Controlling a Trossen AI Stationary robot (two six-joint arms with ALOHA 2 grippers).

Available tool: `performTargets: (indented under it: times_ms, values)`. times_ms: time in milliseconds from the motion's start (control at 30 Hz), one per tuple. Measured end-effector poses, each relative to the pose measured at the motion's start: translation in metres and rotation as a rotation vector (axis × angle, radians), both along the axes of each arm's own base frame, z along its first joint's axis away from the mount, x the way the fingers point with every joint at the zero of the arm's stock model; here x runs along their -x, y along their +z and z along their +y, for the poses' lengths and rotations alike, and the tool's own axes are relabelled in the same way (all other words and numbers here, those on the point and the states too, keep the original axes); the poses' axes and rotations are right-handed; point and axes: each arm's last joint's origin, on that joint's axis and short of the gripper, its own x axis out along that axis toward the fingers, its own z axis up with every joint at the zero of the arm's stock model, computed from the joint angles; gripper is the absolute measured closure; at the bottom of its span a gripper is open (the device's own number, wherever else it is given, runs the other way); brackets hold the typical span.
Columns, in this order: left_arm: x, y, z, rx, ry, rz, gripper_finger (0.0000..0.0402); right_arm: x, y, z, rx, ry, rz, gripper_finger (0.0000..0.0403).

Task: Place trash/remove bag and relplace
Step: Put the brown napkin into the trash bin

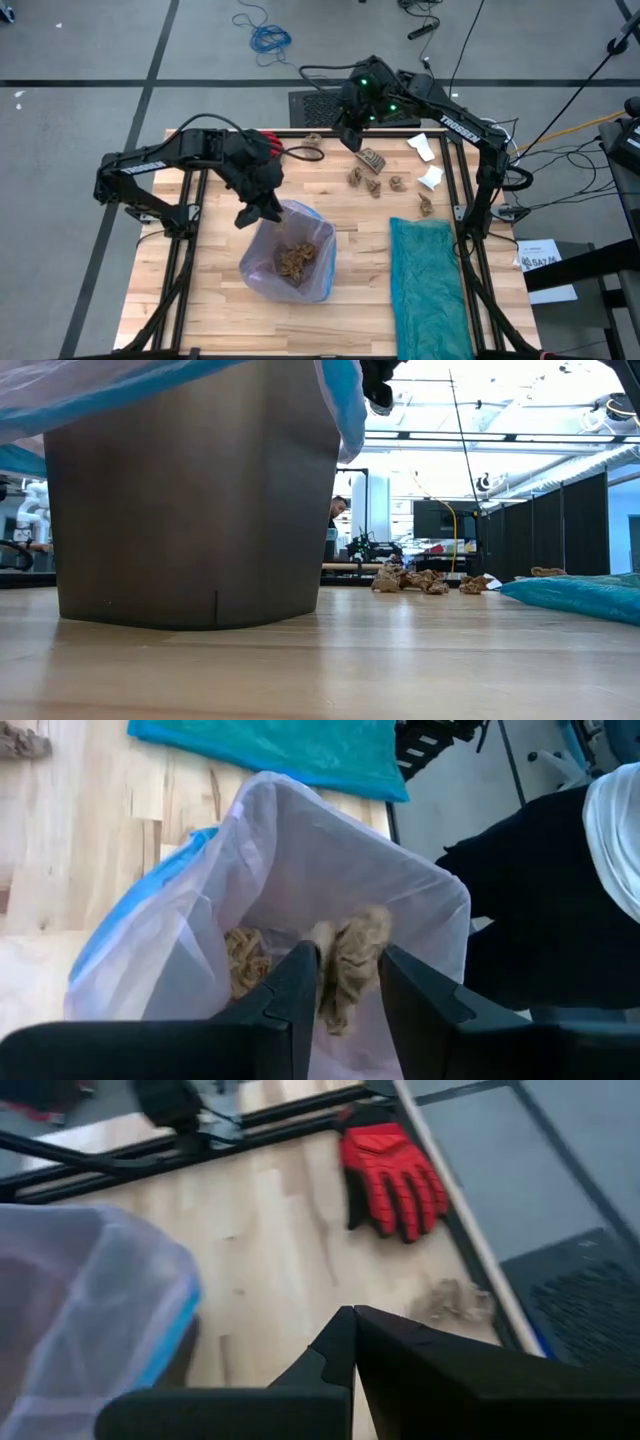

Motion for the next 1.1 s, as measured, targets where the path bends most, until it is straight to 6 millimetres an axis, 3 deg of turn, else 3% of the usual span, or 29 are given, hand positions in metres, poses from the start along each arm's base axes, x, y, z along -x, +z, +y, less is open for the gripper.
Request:
performTargets:
  times_ms: [367,500,633,833,933,1100]
  values:
    - [0.000,-0.001,0.001,0.000,0.029,0.018,0.0292,0.002,0.000,-0.004,-0.014,0.024,-0.013,0.0403]
    - [0.006,-0.006,0.011,-0.088,0.139,0.103,0.0294,0.000,-0.006,-0.014,-0.037,-0.012,0.002,0.0403]
    - [0.015,-0.010,0.026,-0.215,0.280,0.185,0.0318,-0.014,-0.036,-0.032,-0.085,-0.044,0.078,0.0403]
    - [0.024,-0.007,0.052,-0.328,0.418,0.190,0.0393,-0.034,-0.080,-0.045,-0.166,-0.044,0.222,0.0403]
    - [0.030,-0.007,0.071,-0.345,0.468,0.197,0.0398,-0.037,-0.083,-0.038,-0.159,-0.011,0.244,0.0403]
    - [0.040,-0.006,0.110,-0.379,0.494,0.121,0.0400,-0.028,-0.066,-0.027,-0.146,0.000,0.217,0.0403]
